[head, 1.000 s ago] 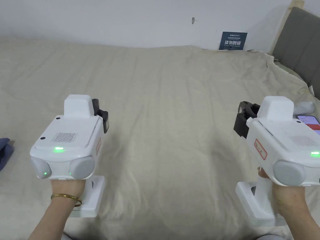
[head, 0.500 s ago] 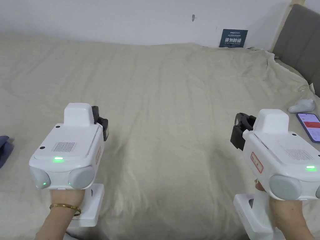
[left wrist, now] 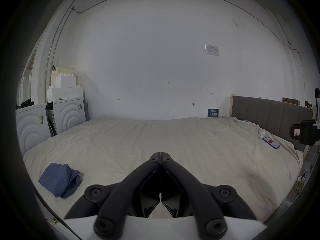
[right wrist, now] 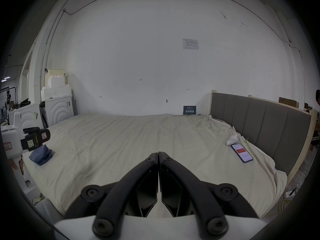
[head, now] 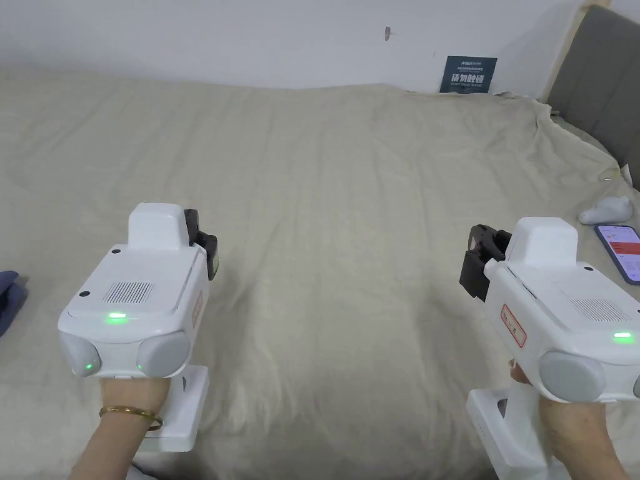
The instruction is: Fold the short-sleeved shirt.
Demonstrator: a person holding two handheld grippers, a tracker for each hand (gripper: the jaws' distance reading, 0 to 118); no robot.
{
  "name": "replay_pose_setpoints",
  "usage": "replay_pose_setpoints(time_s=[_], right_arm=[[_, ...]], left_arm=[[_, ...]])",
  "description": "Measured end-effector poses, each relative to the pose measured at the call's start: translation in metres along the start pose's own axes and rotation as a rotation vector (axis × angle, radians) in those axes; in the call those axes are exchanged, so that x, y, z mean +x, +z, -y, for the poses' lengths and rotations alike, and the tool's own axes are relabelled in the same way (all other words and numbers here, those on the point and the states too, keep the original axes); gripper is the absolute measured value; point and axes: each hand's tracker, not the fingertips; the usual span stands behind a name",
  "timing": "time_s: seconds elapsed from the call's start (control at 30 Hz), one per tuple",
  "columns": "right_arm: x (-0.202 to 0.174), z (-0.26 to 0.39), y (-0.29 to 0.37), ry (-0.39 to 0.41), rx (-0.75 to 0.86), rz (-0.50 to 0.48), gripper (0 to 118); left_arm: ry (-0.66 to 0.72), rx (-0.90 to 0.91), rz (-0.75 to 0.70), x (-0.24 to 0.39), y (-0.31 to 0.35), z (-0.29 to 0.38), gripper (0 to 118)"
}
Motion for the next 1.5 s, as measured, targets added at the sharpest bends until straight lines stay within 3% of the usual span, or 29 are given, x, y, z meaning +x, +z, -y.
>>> replay_pose_setpoints(time_s=[1.5], right_arm=[[-0.005,-0.01,0.008,0.002,0.034,-0.015,0]], left_arm=[[-0.022,0.036,0.004,0.008,0.007,-0.007,0]])
